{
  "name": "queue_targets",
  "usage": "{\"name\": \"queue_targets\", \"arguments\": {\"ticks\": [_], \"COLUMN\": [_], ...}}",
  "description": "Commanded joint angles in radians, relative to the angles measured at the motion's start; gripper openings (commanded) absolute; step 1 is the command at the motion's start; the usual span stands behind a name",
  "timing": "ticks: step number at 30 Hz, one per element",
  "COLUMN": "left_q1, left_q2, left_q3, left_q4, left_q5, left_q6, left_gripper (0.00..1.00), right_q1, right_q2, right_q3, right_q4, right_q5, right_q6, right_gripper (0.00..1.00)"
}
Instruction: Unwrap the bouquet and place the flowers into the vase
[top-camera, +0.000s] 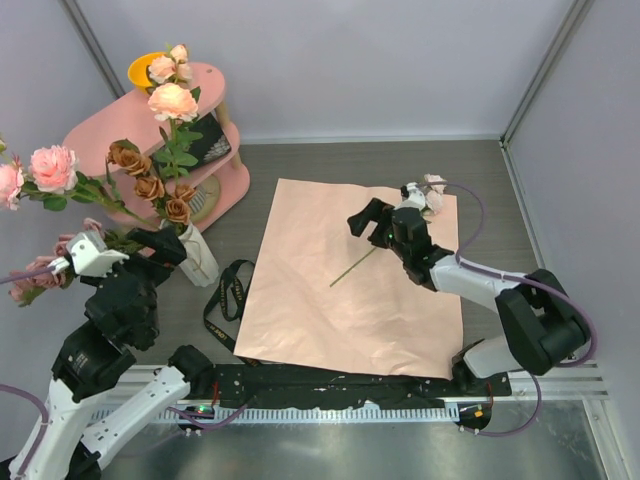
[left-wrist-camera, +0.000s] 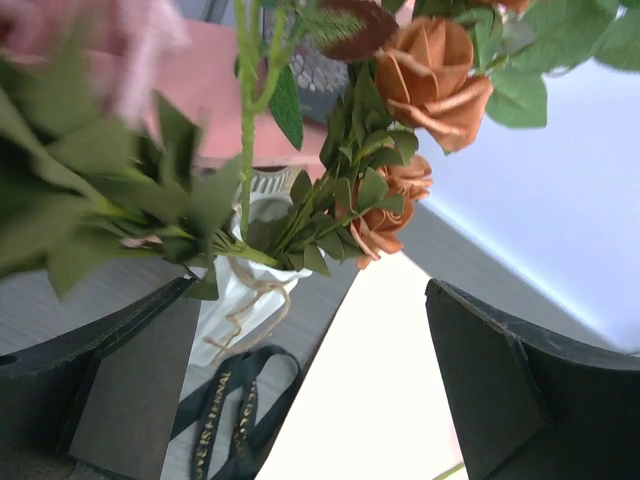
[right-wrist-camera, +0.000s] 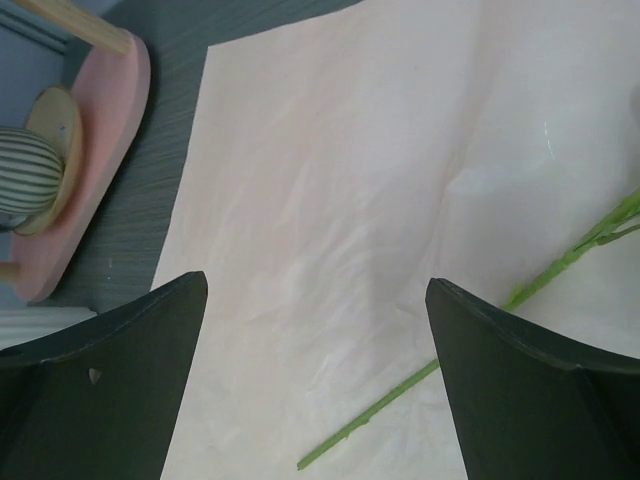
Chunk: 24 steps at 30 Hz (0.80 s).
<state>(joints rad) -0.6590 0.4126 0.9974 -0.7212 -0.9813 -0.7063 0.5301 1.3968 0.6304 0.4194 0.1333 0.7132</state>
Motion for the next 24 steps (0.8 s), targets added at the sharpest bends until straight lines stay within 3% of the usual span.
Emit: {"name": "queue_targets", "arguments": {"ticks": [1,3,9,13,16,20,24], "left_q1": [0.002,0.002,0.002,0.002,0.004,0.002,0.002], "left_q2": [0.095,0.142,0.221,0.227,0.239,0.252,0.218], "left_q3": [0.067,0.084,0.125,0.153,0.225,0.267,0.261], "left_q4": [-0.184,-0.204,-0.231,-0.211,-0.296,-0.368,-0.264], "left_q5": [0.041,0.026,-0.011,0.137,0.219,0.351,0.585], "left_q6": [-0.068,-0.046,-0.021,0.013,-0.066,-0.097,-0.021], "left_gripper": [0.97,0.91,0.90,0.98,1.00,1.00,1.00], "right_q1": [-0.001,-0.001,-0.001,-0.001,-0.001,-0.001,-0.001], "right_q2": [0.057,0.070,0.102,0.099,0.091,0.097,0.157], "right_q3": [0.107,0.109,0.107,0.123,0.114,0.135,0.195], "right_q4": [-0.146,-0.133,-0.105,-0.136,-0.139,-0.229,-0.443], "right_q5": [-0.027,-0.047,-0.084,-0.074,-0.057,0.130,0.360], "right_q6": [0.005,0.008,0.023,0.012,0.017,0.093,0.190], "right_gripper": [0.96,0.95,0.94,0.94,0.94,0.94,0.95]}}
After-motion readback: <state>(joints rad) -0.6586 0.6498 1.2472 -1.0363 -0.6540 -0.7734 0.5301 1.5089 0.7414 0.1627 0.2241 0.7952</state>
